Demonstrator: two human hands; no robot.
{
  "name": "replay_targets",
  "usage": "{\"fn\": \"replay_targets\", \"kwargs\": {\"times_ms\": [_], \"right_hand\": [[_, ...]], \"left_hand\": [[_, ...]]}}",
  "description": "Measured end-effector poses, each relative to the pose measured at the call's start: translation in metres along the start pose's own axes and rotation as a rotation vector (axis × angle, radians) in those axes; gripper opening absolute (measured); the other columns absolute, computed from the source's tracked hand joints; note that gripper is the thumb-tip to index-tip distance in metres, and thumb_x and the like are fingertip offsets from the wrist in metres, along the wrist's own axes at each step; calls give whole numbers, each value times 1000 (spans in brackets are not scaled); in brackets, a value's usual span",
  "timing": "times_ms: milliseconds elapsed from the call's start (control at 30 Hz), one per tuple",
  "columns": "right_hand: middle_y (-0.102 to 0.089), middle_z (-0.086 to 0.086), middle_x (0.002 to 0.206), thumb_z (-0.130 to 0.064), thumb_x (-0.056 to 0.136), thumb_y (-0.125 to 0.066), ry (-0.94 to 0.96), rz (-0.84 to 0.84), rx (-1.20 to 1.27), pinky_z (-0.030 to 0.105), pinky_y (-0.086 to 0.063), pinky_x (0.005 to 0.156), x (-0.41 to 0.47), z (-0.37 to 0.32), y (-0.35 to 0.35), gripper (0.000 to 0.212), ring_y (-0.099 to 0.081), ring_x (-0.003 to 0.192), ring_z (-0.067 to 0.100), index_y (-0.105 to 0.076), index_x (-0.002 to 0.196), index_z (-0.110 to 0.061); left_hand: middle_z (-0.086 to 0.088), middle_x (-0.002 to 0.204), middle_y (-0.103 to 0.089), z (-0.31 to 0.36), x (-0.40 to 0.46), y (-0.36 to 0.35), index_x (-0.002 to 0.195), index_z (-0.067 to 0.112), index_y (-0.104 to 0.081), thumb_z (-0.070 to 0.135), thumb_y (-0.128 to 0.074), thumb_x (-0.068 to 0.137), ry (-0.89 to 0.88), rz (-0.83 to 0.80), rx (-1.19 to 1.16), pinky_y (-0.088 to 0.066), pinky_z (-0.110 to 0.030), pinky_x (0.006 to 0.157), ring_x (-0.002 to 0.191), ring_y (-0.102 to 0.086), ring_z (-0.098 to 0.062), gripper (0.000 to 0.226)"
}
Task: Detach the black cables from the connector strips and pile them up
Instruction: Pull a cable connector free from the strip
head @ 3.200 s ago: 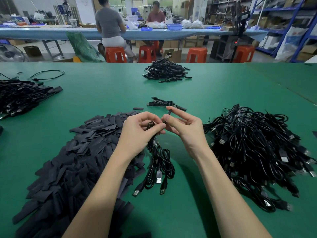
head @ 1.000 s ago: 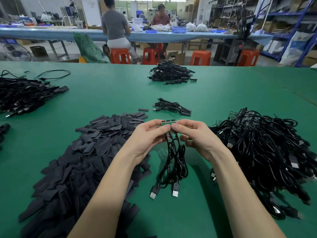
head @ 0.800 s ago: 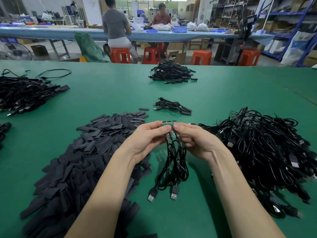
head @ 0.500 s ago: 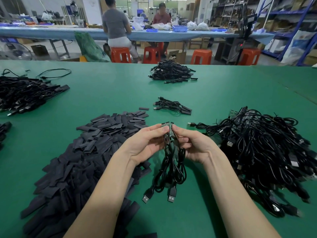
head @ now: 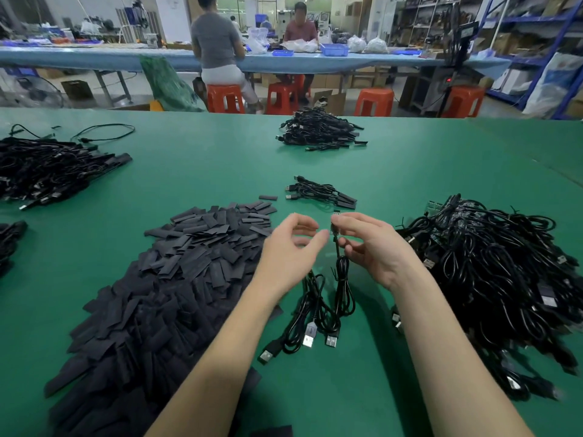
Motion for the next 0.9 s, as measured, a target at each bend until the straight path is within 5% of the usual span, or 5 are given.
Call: {"fn": "replay_targets", "kwargs": {"times_ms": [167,333,500,733,900], "right_hand": [[-67,0,74,-19,88,-76,5,-36,-65,16,-53,55,-2,-5,-8,13,-62,55,8,-73,96,-9],[-76,-2,84,-34,89,-73,263,226,-716,31,-57,70,5,-49,2,11,-68,70,8,-73,88,-24],[-72,0,122,-21,97,-54,338,-101,-1362,25,-47,92,67,-61,-89,28,-62,110,19,-73,118,-23],[-14,10,169,-7,97,-37,167,-387,-1830,44,-32,119,135,-11,-148,69,-26,151,31,-16,162,-16],[-62,5,138,-6,90,-50,293,-346,-1693,42,-53,101,136,-9,-146,51,-59,121,29,-63,136,-24]], "left_hand": [[0,82,-77,-9,-3,-22,99,12,-65,14,-69,95,227,-109,-523,-59,-22,70,71,-70,-11,6],[1,78,-74,-18,-3,-22,102,11,-62,13,-67,95,352,-50,-594,-53,-26,68,72,-70,-19,9],[-6,84,-72,-25,-3,-22,99,11,-63,10,-67,95,398,-11,-599,-52,-24,63,69,-69,-18,6],[-12,86,-70,-31,-5,-27,94,7,-62,9,-69,93,415,-59,-549,-55,-27,63,58,-67,-12,8],[-10,81,-71,-30,-5,-29,103,3,-63,4,-65,92,416,-89,-558,-58,-28,67,58,-67,-12,11]]}}
Point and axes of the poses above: each hand's wrist, its own x-axis towards the middle knuckle, its own y-axis out of the back of the hand, z = x × y, the point moved 6 cm from there along x, towards the middle knuckle
